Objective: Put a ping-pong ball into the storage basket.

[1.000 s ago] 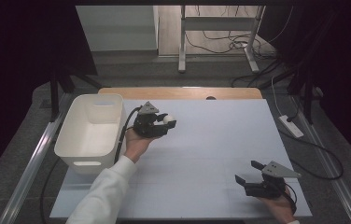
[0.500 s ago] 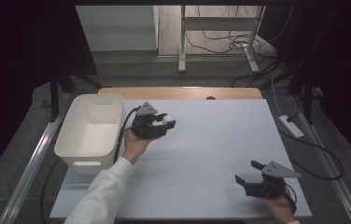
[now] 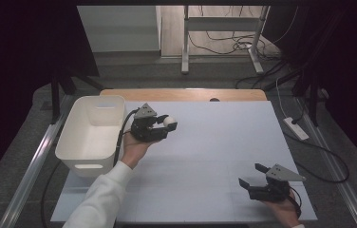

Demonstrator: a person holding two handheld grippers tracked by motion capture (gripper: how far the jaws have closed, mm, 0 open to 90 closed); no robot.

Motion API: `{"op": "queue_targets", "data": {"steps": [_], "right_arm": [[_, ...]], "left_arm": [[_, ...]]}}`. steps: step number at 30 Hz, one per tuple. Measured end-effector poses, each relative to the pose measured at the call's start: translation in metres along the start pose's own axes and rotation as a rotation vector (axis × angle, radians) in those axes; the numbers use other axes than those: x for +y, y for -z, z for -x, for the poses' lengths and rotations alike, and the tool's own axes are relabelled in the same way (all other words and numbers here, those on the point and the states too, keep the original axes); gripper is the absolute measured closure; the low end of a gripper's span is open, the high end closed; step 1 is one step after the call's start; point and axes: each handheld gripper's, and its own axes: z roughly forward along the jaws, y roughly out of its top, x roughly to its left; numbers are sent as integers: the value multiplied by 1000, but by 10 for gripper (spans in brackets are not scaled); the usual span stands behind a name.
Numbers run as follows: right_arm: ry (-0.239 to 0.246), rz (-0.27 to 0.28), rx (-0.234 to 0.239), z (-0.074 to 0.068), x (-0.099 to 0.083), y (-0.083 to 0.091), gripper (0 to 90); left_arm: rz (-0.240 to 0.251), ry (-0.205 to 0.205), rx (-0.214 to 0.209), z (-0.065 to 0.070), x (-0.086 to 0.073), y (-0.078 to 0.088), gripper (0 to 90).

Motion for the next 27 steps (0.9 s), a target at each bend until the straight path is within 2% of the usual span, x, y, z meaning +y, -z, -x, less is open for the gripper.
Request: {"op": "queue_targets", "data": {"steps": [27], "right_arm": [[-3, 1, -2, 0, 0, 0, 124]], "left_arm": [[56, 7, -11, 3, 7, 20, 509]]}}
